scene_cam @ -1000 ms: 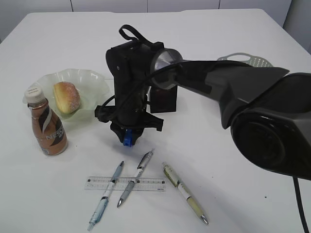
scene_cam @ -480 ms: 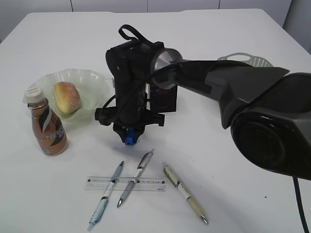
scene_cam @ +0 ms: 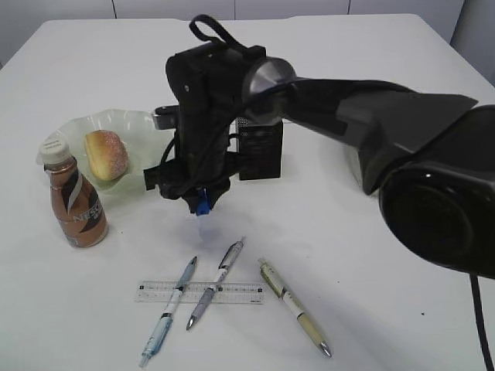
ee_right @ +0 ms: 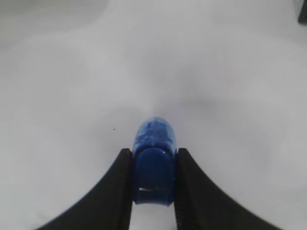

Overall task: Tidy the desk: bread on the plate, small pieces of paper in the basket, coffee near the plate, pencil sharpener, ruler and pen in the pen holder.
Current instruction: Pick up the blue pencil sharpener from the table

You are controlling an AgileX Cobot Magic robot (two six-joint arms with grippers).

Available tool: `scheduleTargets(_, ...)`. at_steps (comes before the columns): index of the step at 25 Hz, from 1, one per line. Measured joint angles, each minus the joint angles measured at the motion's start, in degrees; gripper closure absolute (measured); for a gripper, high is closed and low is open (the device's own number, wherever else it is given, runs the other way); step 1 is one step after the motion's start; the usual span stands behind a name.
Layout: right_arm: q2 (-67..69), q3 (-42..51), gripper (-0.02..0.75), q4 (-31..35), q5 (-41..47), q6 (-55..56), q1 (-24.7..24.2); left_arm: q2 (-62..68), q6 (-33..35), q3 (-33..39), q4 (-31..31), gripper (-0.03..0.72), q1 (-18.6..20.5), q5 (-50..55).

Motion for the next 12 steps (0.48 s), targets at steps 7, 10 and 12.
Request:
scheduleTargets(7,-5.3,-0.3,0.541,-2.9,0.2,-12.1,0.0,0.0,0.0,0.0,0.0,0.380,0.0,0.0)
scheduleTargets(10,-7.4,-0.3,0.541,-5.7,0.3,-14.4,0.0,0.0,0.0,0.0,0.0,0.380,0.0,0.0)
scheduleTargets(12,-8.9,-0.3,0.542,-8.1,0.4,-14.9,0.0,0.0,0.0,0.0,0.0,0.380,0.0,0.0)
